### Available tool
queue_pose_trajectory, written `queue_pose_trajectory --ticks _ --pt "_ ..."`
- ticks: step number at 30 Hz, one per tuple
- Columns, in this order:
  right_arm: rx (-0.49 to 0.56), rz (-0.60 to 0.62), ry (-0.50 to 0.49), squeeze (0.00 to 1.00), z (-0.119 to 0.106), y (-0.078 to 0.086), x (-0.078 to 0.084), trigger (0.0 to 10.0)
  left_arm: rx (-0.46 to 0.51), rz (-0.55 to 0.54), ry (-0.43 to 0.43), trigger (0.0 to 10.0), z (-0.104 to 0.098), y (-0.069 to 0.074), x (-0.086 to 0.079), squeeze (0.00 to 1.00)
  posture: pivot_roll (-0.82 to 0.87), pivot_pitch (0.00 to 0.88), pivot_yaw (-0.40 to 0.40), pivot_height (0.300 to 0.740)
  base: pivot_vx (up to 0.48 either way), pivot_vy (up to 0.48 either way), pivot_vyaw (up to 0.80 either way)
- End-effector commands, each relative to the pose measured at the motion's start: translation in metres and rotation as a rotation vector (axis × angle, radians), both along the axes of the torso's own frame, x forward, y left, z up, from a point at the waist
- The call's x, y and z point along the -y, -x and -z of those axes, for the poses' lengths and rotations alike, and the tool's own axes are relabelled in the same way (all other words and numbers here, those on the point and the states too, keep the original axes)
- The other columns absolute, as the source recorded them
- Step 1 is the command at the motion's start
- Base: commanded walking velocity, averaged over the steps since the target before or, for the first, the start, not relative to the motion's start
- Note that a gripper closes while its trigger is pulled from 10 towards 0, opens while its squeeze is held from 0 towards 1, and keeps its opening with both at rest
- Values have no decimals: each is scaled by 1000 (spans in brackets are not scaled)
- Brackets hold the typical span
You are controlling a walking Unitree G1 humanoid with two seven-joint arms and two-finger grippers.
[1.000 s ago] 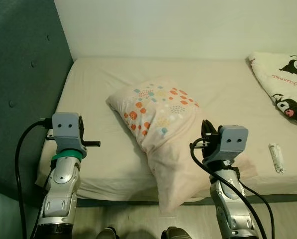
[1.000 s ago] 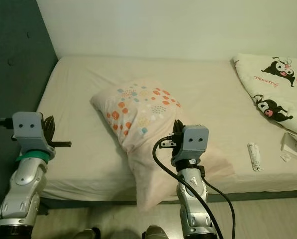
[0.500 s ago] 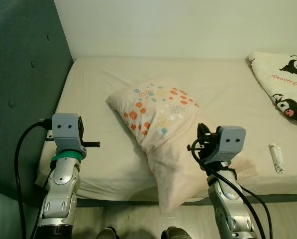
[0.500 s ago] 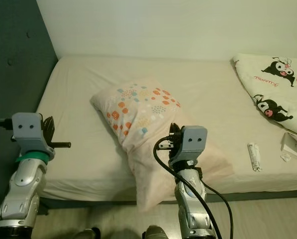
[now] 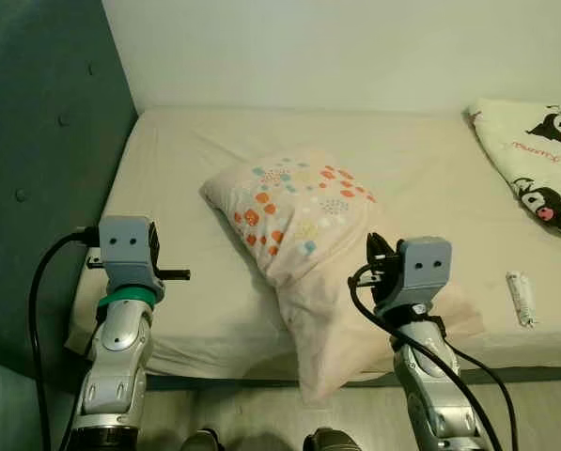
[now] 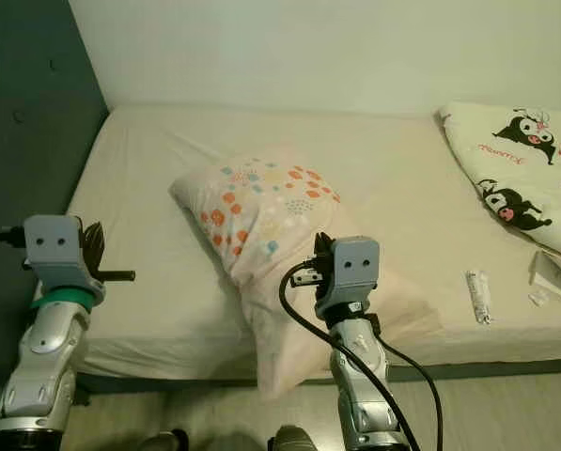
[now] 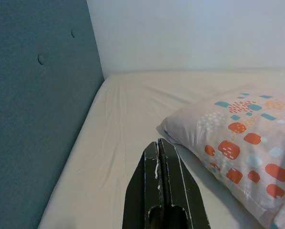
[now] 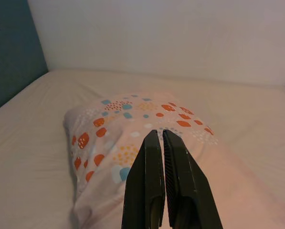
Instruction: Clean up the room
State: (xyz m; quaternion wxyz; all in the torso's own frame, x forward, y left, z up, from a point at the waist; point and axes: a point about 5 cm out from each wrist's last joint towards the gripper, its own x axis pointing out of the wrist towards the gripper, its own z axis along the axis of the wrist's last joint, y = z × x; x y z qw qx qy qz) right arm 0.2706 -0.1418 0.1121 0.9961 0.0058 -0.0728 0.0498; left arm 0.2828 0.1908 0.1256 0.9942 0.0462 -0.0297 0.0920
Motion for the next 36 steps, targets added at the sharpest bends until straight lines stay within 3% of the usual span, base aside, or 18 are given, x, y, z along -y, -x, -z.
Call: queue_pose_trajectory --ticks 1,3,4,5,6,29,32,33,34,35,36 --pt "-16 -2 -15 0 2 0 2 10000 -19 1 -2 10000 4 2 2 0 -35 0 -35 740 0 0 0" --pt "-15 -7 -17 0 2 0 1 10000 -18 2 -2 10000 4 1 2 0 -35 0 -34 740 0 0 0" --pt "-13 -14 -18 247 2 0 1 10000 -17 2 -3 10000 3 1 2 0 -35 0 -34 740 0 0 0" --pt "-12 -17 -17 557 2 0 0 10000 -17 3 -3 10000 3 1 2 0 -36 0 -34 740 0 0 0" --pt "-11 -20 -15 1000 2 1 0 10000 -16 4 -3 10000 3 1 2 0 -37 0 -34 740 0 0 0" --pt "-12 -45 -19 1000 4 3 1 10000 -17 4 -1 10000 4 0 4 0 -37 0 -35 740 0 0 0" --pt "-53 -19 42 1000 11 3 4 10000 -19 3 -1 10000 4 1 4 0 -36 4 -35 740 0 0 0" --pt "-79 0 68 655 15 3 7 10000 -20 3 -1 10000 4 2 4 0 -36 7 -34 740 0 0 0" --pt "-79 0 68 655 15 3 7 10000 -20 3 -1 10000 4 2 4 0 -36 7 -34 740 0 0 0" --pt "-101 13 90 0 18 2 10 10000 -21 3 -1 10000 4 2 4 0 -35 9 -33 740 0 0 0" --pt "-101 13 90 0 18 2 10 10000 -21 3 -1 10000 4 2 4 0 -35 9 -33 740 0 0 0"
